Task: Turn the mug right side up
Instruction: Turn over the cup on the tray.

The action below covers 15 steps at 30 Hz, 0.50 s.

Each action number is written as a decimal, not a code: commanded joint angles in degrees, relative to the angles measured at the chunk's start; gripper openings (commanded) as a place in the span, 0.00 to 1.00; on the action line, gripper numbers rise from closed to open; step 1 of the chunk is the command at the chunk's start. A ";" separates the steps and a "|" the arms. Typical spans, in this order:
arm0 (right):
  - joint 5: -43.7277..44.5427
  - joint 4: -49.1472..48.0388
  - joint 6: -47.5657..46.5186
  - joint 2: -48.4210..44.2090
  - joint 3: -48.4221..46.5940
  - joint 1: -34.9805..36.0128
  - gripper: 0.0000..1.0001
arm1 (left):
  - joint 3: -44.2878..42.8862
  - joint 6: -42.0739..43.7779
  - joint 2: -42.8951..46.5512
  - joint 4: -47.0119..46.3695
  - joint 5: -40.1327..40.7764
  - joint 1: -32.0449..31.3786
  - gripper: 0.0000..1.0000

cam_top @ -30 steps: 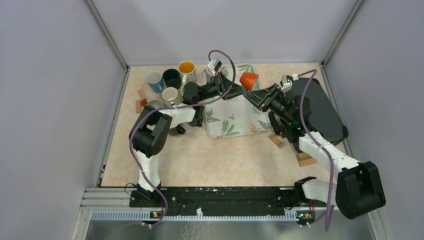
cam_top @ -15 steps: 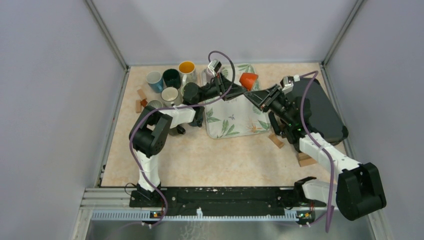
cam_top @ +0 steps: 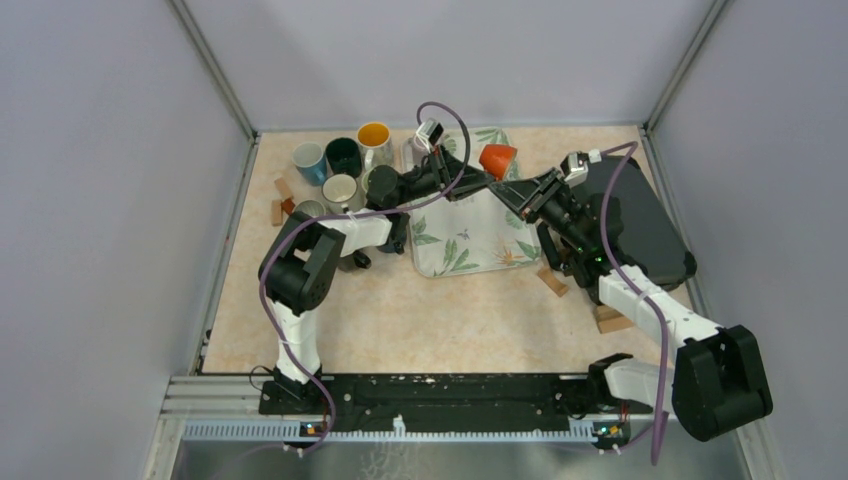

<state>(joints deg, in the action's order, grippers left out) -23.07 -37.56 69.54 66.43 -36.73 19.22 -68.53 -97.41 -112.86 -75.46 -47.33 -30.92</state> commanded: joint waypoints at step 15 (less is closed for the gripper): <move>5.33 2.27 -4.90 -0.71 -1.85 0.00 0.00 | 1.59 2.96 1.65 -3.78 -2.66 -2.48 0.00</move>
<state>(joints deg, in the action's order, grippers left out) -22.48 -36.36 68.36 66.43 -36.73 19.29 -67.57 -96.18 -112.86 -75.33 -46.06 -31.05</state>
